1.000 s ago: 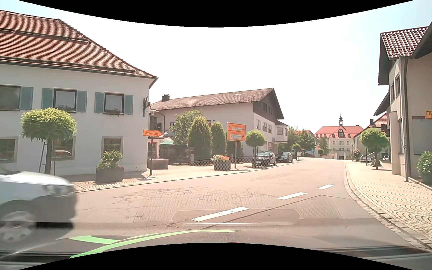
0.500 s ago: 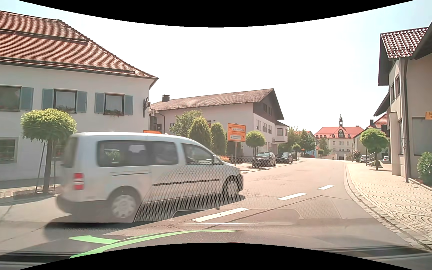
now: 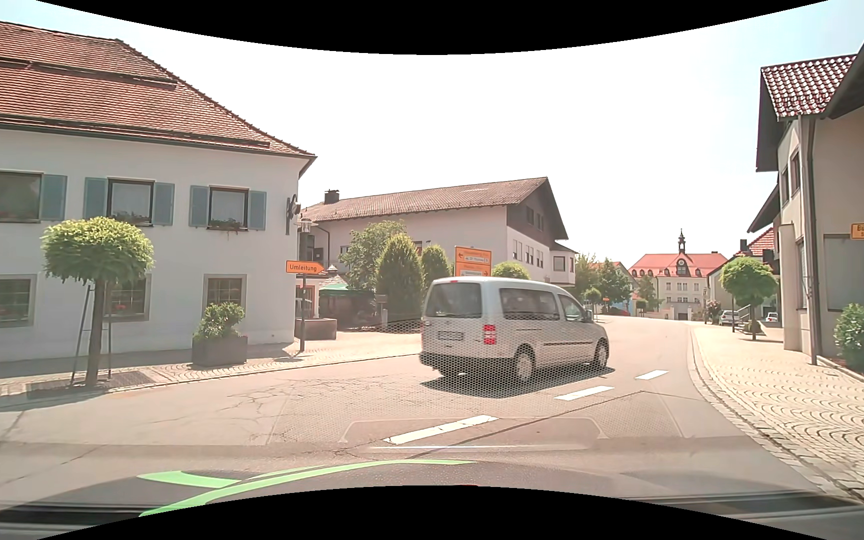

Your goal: Follow the waypoints while adhering to traffic rules and regulations

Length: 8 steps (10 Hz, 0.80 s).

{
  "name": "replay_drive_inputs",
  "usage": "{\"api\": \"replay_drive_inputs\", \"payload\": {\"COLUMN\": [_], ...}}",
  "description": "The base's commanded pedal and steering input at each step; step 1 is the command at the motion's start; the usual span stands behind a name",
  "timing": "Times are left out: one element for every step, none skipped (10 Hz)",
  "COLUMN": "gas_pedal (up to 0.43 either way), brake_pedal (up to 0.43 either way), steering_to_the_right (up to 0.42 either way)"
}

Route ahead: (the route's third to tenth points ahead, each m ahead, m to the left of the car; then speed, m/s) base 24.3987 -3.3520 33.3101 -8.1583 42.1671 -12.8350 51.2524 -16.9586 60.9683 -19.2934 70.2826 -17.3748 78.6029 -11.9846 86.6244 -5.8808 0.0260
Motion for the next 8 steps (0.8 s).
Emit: {"api": "replay_drive_inputs", "payload": {"gas_pedal": [0.0,0.0,0.0,0.0,0.0,0.0,0.0,0.0], "brake_pedal": [0.232,0.232,0.232,0.232,0.232,0.22,0.159,0.055], "steering_to_the_right": [0.075,0.076,0.076,0.076,0.076,0.076,0.076,0.076]}}
